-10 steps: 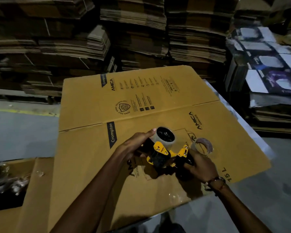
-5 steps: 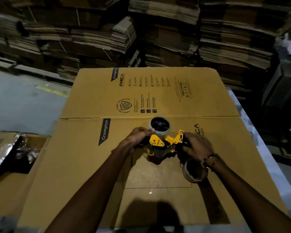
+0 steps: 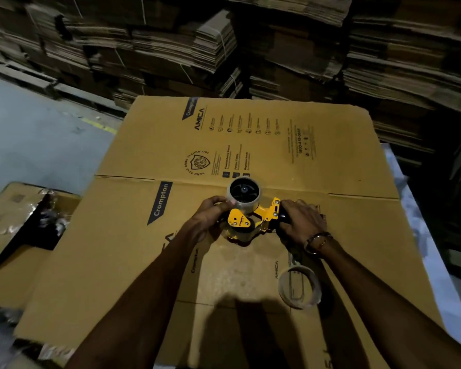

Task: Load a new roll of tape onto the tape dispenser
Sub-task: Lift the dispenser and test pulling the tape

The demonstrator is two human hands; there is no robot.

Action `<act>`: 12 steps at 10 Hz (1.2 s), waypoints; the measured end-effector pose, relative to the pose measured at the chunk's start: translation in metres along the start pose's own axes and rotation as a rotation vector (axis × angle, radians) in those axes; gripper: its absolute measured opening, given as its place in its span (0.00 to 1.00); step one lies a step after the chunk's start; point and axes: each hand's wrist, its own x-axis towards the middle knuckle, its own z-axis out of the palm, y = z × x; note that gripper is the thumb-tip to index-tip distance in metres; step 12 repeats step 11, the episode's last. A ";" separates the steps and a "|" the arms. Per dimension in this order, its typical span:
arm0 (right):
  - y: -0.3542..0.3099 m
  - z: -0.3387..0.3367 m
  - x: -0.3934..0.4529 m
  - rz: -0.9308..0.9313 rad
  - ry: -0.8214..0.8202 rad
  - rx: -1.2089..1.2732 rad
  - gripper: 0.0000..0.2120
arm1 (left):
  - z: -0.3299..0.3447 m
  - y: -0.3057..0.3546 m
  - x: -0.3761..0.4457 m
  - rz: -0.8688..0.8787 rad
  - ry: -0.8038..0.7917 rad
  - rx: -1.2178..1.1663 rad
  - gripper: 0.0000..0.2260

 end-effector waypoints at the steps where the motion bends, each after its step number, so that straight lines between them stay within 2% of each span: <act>1: 0.001 0.007 0.005 0.002 -0.021 -0.008 0.20 | 0.000 -0.005 0.006 0.013 0.010 0.027 0.17; 3: 0.002 0.013 0.004 0.013 -0.003 -0.031 0.20 | 0.004 -0.011 0.013 0.034 0.023 0.029 0.13; 4: 0.000 0.014 0.005 0.018 -0.006 -0.037 0.19 | 0.003 -0.011 0.016 0.045 0.030 0.033 0.15; 7: -0.003 0.011 0.006 -0.009 -0.068 -0.170 0.20 | -0.007 -0.014 0.022 0.066 0.075 0.171 0.11; 8: -0.003 0.007 0.007 -0.005 -0.106 -0.072 0.24 | -0.011 -0.009 0.021 0.094 0.136 0.243 0.13; 9: -0.007 -0.002 0.005 0.042 -0.097 0.056 0.30 | -0.017 0.000 0.018 0.161 0.221 0.338 0.15; 11: -0.029 -0.039 0.016 0.024 0.084 0.113 0.31 | -0.034 0.033 0.015 0.452 0.307 0.497 0.07; 12: -0.029 -0.039 0.016 0.024 0.084 0.113 0.31 | -0.034 0.033 0.015 0.452 0.307 0.497 0.07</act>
